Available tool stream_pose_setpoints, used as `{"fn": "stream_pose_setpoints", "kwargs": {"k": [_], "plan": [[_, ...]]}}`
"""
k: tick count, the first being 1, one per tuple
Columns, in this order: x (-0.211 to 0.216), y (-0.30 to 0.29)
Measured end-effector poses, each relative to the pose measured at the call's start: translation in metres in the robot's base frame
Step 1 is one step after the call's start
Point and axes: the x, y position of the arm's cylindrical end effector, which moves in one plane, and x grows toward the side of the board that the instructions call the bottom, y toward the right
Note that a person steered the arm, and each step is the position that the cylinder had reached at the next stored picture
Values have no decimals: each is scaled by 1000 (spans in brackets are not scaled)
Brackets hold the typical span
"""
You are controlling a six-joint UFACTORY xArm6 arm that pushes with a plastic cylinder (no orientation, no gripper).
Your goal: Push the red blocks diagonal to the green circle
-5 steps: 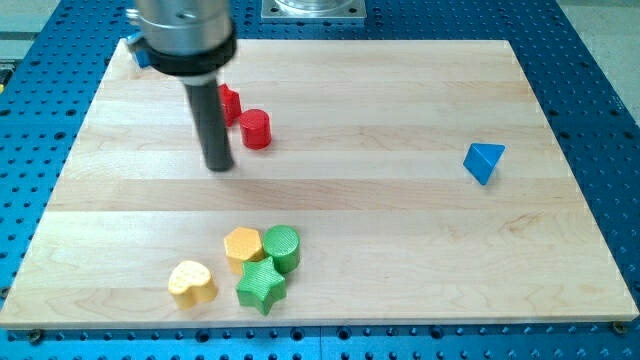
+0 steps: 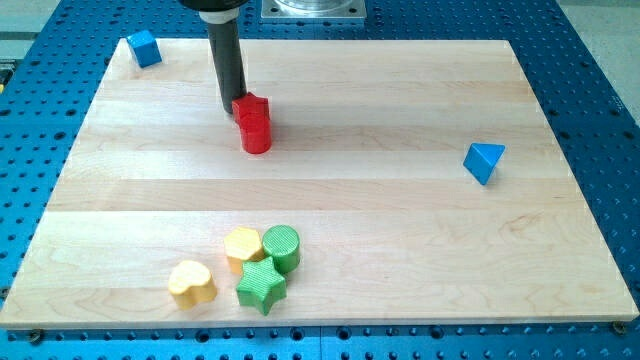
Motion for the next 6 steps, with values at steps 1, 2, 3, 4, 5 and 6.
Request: {"fn": "stream_pose_setpoints", "kwargs": {"k": [1,2,3,4,5,6], "plan": [[19,0],[44,8],[67,44],[91,85],[107,123],[125,78]]}}
